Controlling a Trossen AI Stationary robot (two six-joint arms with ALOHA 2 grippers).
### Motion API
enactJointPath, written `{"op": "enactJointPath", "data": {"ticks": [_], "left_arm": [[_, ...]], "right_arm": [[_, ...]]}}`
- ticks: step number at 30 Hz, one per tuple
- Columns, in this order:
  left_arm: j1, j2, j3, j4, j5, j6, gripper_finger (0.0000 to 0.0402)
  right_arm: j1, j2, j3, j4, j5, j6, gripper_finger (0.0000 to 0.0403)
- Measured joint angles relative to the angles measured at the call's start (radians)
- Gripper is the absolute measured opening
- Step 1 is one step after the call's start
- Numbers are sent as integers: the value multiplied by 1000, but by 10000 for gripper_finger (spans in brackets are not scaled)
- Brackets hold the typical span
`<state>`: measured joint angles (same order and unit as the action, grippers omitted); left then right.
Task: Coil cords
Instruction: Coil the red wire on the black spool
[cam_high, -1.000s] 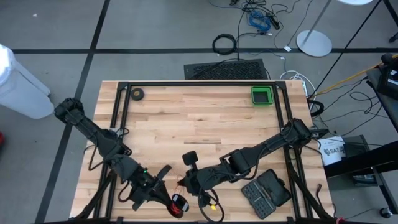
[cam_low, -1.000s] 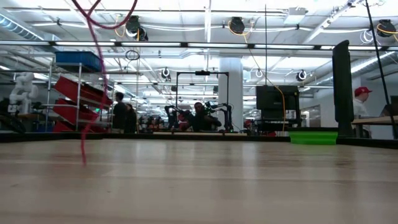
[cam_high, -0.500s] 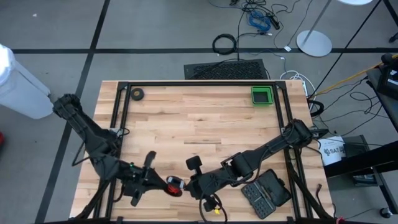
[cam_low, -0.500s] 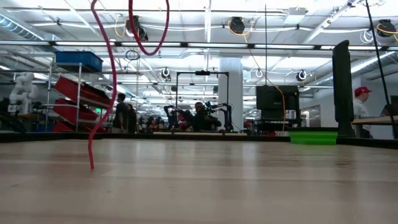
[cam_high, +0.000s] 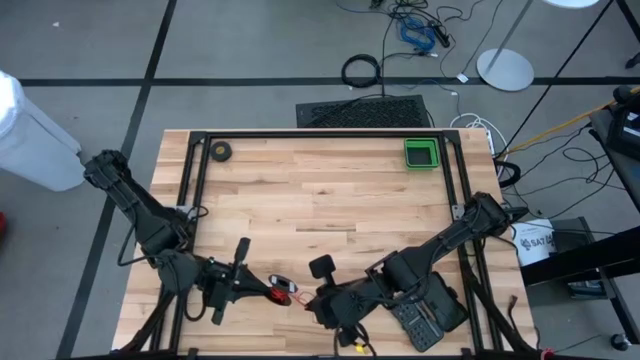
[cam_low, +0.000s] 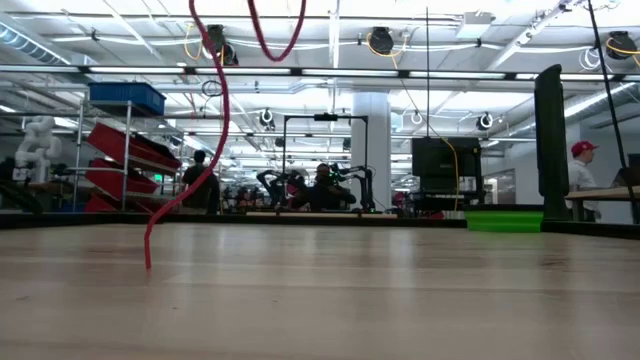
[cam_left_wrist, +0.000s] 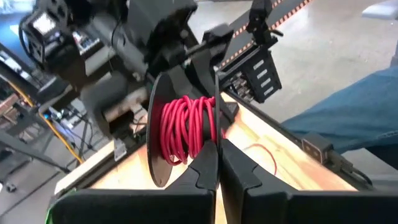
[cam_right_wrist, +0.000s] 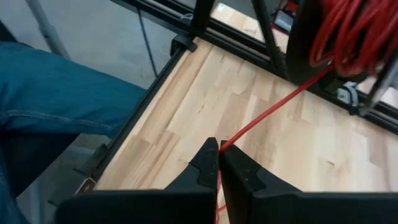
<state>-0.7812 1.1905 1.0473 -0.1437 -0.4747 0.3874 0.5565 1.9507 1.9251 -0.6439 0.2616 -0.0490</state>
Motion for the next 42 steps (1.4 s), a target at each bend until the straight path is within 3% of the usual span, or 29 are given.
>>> {"op": "enactJointPath", "data": {"ticks": [13, 20, 29, 42], "left_arm": [[63, -1, 2, -139, 30, -166, 6], [114, -2, 2, -213, 76, -254, 6], [133, -2, 3, -225, 239, -313, 6], [134, 11, 2, -226, 263, -317, 6]], "right_arm": [[31, -14, -2, -16, 223, -45, 0], [30, -14, -2, 73, 367, -156, 0], [29, -14, -2, 146, 406, -249, 0], [27, -14, -2, 184, 454, -301, 0]]}}
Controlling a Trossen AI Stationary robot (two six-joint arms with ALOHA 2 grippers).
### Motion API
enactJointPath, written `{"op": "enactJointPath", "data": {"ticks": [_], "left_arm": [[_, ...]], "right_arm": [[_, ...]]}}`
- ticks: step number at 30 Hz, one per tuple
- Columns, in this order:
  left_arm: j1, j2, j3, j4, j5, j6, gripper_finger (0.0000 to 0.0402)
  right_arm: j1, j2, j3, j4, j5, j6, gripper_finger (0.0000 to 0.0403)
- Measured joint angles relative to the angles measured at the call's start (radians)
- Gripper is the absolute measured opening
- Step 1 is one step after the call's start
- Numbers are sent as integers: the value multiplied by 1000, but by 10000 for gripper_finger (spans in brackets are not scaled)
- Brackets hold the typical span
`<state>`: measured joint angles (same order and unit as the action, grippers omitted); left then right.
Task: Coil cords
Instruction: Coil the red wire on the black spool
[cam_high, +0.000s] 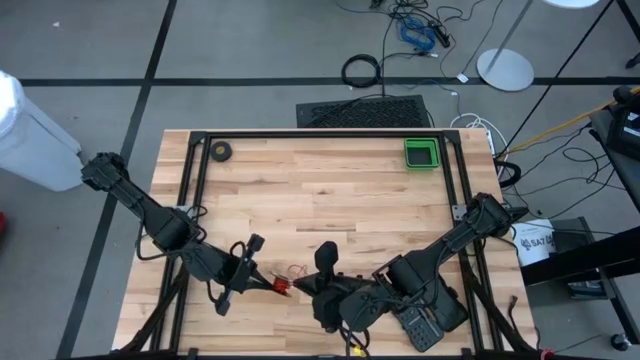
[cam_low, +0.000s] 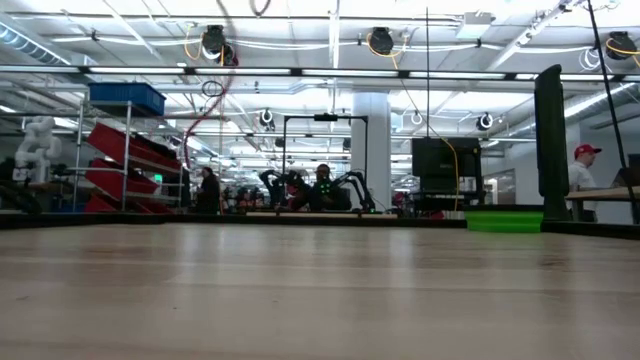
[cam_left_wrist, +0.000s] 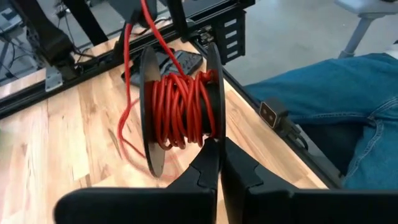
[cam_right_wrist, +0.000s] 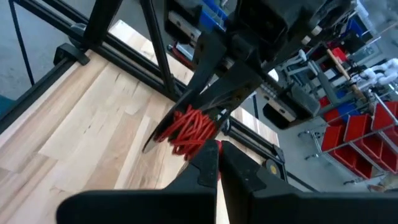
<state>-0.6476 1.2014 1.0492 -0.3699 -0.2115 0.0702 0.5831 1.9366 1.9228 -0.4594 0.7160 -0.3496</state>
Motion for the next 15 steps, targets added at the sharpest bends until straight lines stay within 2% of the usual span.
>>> {"op": "enactJointPath", "data": {"ticks": [6, 11, 15], "left_arm": [[-1, 15, -2, 48, 3, 89, 6], [-1, 15, -2, 39, 6, 91, 6], [0, 15, -2, 33, 73, 65, 6]], "right_arm": [[0, -1, 0, 6, -44, -7, 0], [0, -1, 1, -2, -60, -11, 0], [2, -1, 1, -19, -68, -33, 0]]}}
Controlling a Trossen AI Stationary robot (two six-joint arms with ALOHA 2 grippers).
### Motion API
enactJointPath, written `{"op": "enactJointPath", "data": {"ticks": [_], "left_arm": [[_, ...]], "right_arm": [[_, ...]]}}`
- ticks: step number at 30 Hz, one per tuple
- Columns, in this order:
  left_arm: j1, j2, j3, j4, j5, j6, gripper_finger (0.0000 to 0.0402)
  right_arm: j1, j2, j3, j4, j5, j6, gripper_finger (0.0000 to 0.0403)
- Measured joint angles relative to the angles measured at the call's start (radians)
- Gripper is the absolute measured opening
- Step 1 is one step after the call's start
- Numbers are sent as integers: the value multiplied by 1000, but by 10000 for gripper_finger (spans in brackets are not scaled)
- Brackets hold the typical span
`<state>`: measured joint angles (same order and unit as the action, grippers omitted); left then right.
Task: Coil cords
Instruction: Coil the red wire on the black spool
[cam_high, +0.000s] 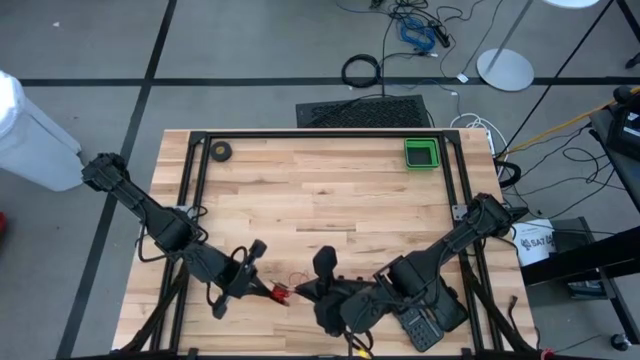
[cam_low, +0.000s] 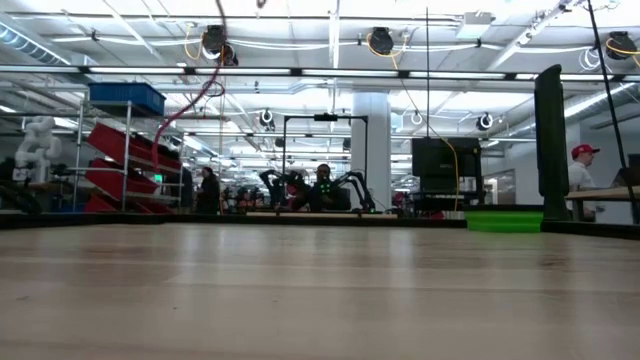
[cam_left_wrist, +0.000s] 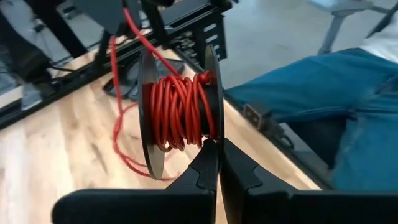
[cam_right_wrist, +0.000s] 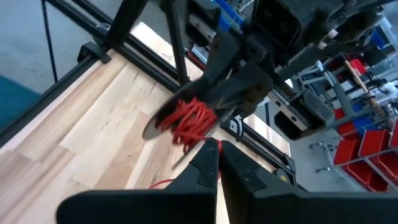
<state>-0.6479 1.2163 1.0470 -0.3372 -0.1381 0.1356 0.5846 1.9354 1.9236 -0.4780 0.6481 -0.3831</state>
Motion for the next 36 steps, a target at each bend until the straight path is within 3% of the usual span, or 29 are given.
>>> {"op": "enactJointPath", "data": {"ticks": [15, 23, 28, 36], "left_arm": [[26, 73, 0, 62, 103, 32, 6], [63, 80, -1, 92, 180, 36, 6], [63, 80, -1, 102, 179, 37, 6], [63, 80, 0, 82, 168, 35, 6]], "right_arm": [[-5, 0, 0, -11, -2, -3, 1], [-8, -2, 3, -1, 102, 2, 47], [-8, -2, 3, -3, 105, 6, 70], [18, -2, 3, -97, 26, 232, 80]]}}
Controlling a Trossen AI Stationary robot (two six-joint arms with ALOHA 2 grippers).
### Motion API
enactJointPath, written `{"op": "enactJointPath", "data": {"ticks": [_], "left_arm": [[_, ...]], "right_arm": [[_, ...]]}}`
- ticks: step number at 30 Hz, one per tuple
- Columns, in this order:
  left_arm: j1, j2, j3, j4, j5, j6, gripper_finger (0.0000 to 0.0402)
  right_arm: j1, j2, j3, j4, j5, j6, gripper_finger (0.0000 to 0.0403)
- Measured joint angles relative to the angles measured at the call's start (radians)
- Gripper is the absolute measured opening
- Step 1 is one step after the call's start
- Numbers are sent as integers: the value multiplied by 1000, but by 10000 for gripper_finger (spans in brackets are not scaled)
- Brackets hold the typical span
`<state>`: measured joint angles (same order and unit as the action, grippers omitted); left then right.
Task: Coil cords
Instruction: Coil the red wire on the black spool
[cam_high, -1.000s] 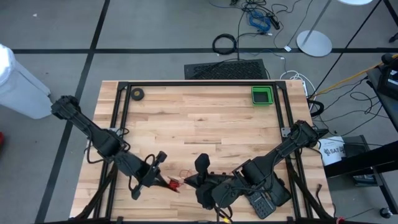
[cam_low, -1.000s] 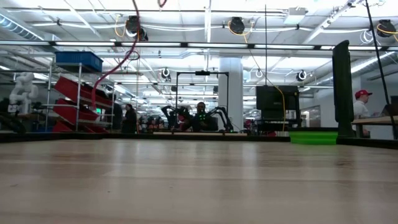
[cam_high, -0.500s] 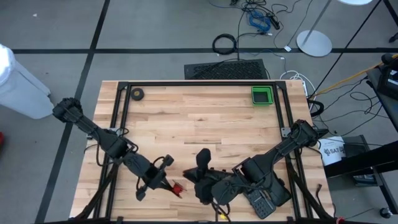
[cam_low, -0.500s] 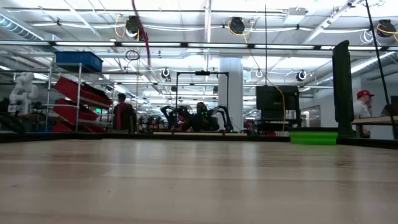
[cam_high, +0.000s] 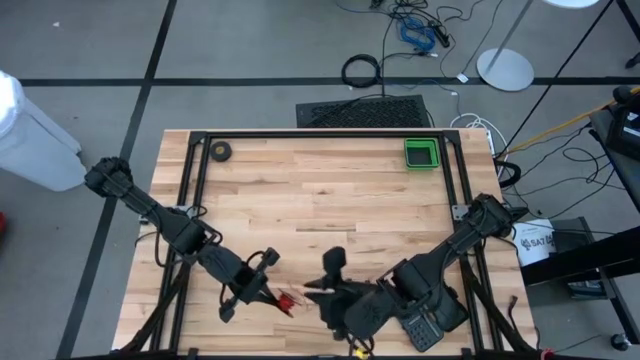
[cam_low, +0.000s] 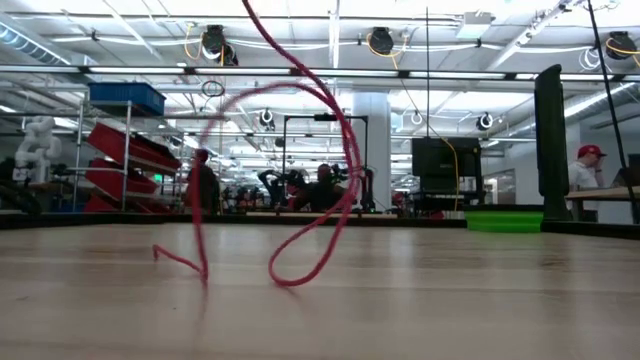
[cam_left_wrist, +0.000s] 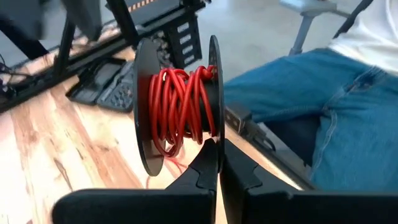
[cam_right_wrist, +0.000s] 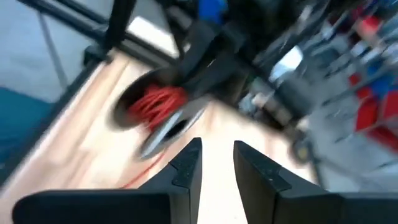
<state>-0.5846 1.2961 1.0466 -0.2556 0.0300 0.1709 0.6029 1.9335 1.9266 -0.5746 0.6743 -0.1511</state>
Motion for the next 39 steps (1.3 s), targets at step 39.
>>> {"op": "enactJointPath", "data": {"ticks": [39], "left_arm": [[0, -2, 1, -6, -95, -9, 6]], "right_arm": [[-92, 52, -485, 326, -315, 419, 99]]}}
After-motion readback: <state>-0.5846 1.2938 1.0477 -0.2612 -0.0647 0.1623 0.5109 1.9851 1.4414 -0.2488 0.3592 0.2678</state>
